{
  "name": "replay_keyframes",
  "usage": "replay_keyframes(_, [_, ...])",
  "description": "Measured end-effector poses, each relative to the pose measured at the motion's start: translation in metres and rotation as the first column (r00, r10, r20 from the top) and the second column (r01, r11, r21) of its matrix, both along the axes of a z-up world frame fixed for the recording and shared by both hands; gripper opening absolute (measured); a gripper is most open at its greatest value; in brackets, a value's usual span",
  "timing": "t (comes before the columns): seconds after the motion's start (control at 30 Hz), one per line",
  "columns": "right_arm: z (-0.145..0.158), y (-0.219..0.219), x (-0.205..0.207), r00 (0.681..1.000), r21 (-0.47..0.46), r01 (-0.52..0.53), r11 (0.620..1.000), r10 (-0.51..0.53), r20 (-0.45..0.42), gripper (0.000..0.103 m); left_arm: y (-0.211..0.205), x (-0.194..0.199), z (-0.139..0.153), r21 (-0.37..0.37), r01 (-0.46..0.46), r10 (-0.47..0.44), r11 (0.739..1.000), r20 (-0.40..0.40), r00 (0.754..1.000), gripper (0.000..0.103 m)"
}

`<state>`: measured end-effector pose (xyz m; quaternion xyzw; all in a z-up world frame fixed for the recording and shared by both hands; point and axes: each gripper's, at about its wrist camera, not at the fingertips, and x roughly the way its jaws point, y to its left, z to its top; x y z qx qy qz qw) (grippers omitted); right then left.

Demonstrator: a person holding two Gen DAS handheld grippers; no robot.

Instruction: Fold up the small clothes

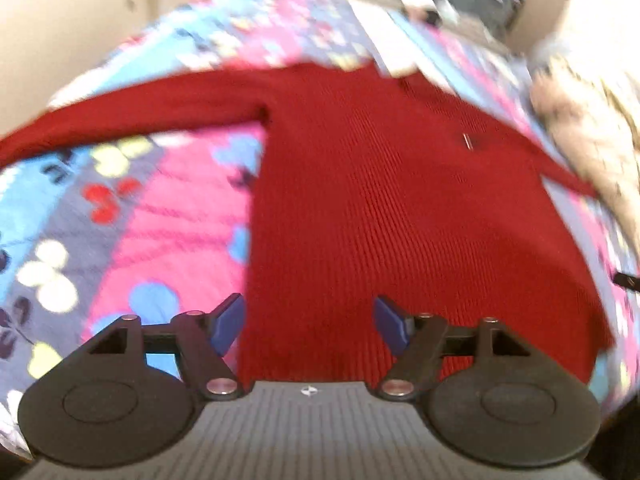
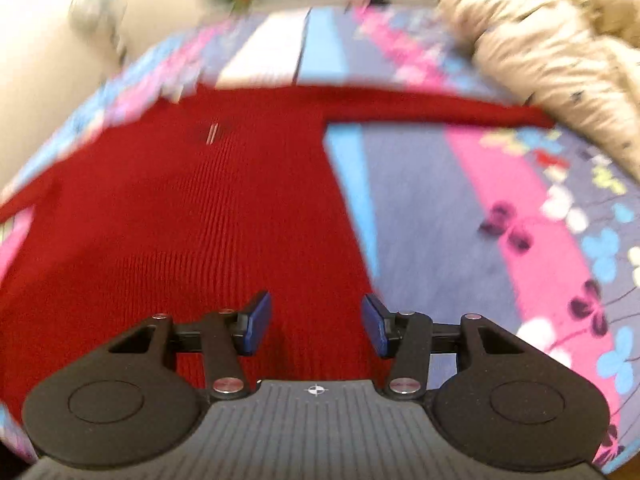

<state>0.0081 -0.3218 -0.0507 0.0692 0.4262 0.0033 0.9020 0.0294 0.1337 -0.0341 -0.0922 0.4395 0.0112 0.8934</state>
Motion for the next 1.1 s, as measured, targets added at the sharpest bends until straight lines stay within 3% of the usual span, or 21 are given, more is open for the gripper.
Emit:
replay_keyframes(0.1, [0.022, -0.011, 0.0, 0.988, -0.006, 0.075, 0.997, -0.073, 0.14, 0.052, 0.006, 0.0, 0.016, 0.004, -0.069, 0.068, 0.998, 0.115, 0.991, 0.076])
replay_keyframes(0.23, [0.057, -0.029, 0.001, 0.955, -0.025, 0.109, 0.994, -0.098, 0.279, 0.056, 0.009, 0.005, 0.053, 0.08, -0.11, 0.083, 0.991, 0.28, 0.956, 0.075])
replay_keyframes(0.3, [0.065, -0.044, 0.006, 0.947, -0.035, 0.112, 0.993, -0.096, 0.308, 0.062, 0.013, 0.015, 0.07, 0.108, -0.106, 0.067, 0.989, 0.314, 0.947, 0.075])
replay_keyframes(0.4, [0.061, -0.051, 0.001, 0.929, -0.086, 0.136, 0.987, -0.096, 0.358, 0.063, 0.032, 0.046, 0.082, 0.12, -0.095, 0.048, 0.988, 0.345, 0.937, 0.075])
replay_keyframes(0.5, [0.054, -0.057, 0.009, 0.918, -0.043, 0.205, 0.978, -0.177, 0.355, 0.06, 0.066, 0.084, 0.072, 0.063, -0.123, 0.098, 0.99, 0.304, 0.948, 0.075])
replay_keyframes(0.6, [0.049, -0.051, 0.016, 0.925, -0.067, 0.202, 0.977, -0.168, 0.342, 0.06, 0.108, 0.109, 0.035, 0.005, -0.188, 0.18, 0.982, 0.263, 0.948, 0.075])
replay_keyframes(0.63, [0.047, -0.05, 0.017, 0.93, -0.068, 0.197, 0.978, -0.165, 0.33, 0.06, 0.122, 0.121, 0.022, 0.008, -0.216, 0.212, 0.976, 0.166, 0.963, 0.075])
replay_keyframes(0.67, [0.045, -0.047, 0.018, 0.933, -0.072, 0.193, 0.979, -0.16, 0.322, 0.06, 0.135, 0.132, 0.012, -0.02, -0.259, 0.26, 0.966, 0.072, 0.963, 0.073])
replay_keyframes(0.77, [0.041, -0.043, 0.024, 0.94, -0.086, 0.186, 0.979, -0.152, 0.306, 0.061, 0.174, 0.138, -0.004, -0.232, -0.382, 0.397, 0.895, 0.017, 0.918, 0.075])
replay_keyframes(0.83, [0.04, -0.041, 0.029, 0.943, -0.09, 0.194, 0.977, -0.161, 0.292, 0.061, 0.195, 0.142, -0.016, -0.29, -0.454, 0.462, 0.843, -0.044, 0.886, 0.077])
replay_keyframes(0.87, [0.039, -0.04, 0.032, 0.943, -0.088, 0.201, 0.976, -0.169, 0.286, 0.061, 0.205, 0.142, -0.023, -0.316, -0.499, 0.501, 0.807, -0.081, 0.862, 0.077])
replay_keyframes(0.97, [0.037, -0.039, 0.038, 0.943, -0.075, 0.218, 0.973, -0.19, 0.274, 0.061, 0.237, 0.138, -0.042, -0.399, -0.629, 0.617, 0.667, -0.178, 0.767, 0.077])
replay_keyframes(1.03, [0.035, -0.036, 0.041, 0.945, -0.078, 0.213, 0.974, -0.185, 0.269, 0.061, 0.255, 0.136, -0.052, -0.453, -0.674, 0.669, 0.584, -0.203, 0.715, 0.077])
replay_keyframes(1.07, [0.034, -0.034, 0.042, 0.947, -0.085, 0.208, 0.974, -0.179, 0.266, 0.061, 0.261, 0.136, -0.053, -0.476, -0.685, 0.69, 0.552, -0.2, 0.696, 0.077])
replay_keyframes(1.1, [0.033, -0.033, 0.043, 0.949, -0.093, 0.203, 0.975, -0.173, 0.263, 0.061, 0.268, 0.135, -0.053, -0.481, -0.687, 0.703, 0.544, -0.185, 0.686, 0.077])
